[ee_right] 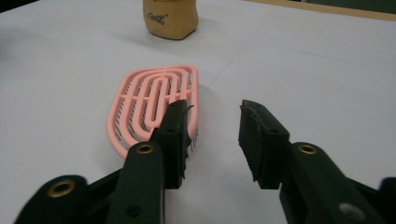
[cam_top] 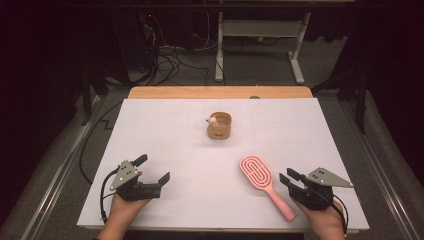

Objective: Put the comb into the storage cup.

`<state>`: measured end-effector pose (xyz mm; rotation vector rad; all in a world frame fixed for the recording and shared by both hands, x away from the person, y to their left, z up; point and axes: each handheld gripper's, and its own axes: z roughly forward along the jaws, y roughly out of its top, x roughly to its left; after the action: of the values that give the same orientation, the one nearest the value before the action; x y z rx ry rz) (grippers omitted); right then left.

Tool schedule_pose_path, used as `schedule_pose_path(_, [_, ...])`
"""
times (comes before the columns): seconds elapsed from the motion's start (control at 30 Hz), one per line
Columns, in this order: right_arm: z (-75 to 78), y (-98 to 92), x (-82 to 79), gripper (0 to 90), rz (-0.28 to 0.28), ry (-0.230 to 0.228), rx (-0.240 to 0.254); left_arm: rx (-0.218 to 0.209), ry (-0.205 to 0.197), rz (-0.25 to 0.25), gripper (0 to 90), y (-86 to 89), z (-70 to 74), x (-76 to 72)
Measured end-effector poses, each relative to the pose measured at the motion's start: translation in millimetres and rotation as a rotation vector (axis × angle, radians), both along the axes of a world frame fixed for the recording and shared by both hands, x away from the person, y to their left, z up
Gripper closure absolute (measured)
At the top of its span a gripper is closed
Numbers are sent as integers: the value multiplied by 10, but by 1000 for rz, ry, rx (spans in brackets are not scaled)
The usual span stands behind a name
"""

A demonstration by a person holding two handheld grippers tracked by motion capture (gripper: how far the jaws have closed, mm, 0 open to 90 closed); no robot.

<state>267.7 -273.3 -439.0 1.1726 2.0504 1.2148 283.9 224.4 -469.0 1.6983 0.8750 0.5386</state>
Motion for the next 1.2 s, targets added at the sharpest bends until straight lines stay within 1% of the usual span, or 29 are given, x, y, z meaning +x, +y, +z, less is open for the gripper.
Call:
schedule_pose_path(0.17, [-24, -6, 24, 478, -23, 3, -6, -2, 4, -3, 0, -3, -3, 2])
schedule_pose_path(0.2, [-33, -14, 33, 420, -27, 1, -3, -1, 5, -4, 0, -5, -4, 2])
schedule_pose_path(0.23, [-33, -14, 33, 420, -27, 1, -3, -2, 6, -5, 0, -7, -5, 2])
schedule_pose_path(0.33, [-46, -25, 46, 349, -37, 10, -3, -3, 7, -6, 0, -9, -6, 4])
schedule_pose_path(0.37, [-50, -34, 56, 292, -39, 13, 3, -3, 7, -7, 0, -8, -6, 5])
schedule_pose_path(0.4, [-52, -40, 63, 259, -40, 14, 10, -3, 7, -7, 0, -7, -7, 6])
schedule_pose_path(0.43, [-52, -40, 63, 259, -40, 14, 10, -3, 7, -7, 0, -7, -7, 6])
schedule_pose_path(0.5, [-59, -48, 74, 203, -43, 20, 25, -3, 8, -7, 0, -7, -8, 7])
schedule_pose_path(0.53, [-64, -52, 80, 158, -50, 20, 28, -3, 8, -7, 0, -8, -8, 6])
schedule_pose_path(0.63, [-66, -58, 85, 145, -48, 21, 35, -2, 7, -7, 0, -8, -9, 6])
schedule_pose_path(0.83, [-64, -57, 89, 65, -59, 14, 38, -2, 7, -6, 0, -5, -8, 7])
schedule_pose_path(1.07, [-59, -55, 93, 2, -64, 4, 44, 0, 7, -5, 0, -3, -8, 8])
schedule_pose_path(1.13, [-55, -54, 91, 1, -60, 1, 45, 0, 7, -5, 0, -2, -8, 8])
schedule_pose_path(1.2, [-42, -52, 82, 1, -53, -14, 45, -2, 7, -5, 0, -3, -8, 8])
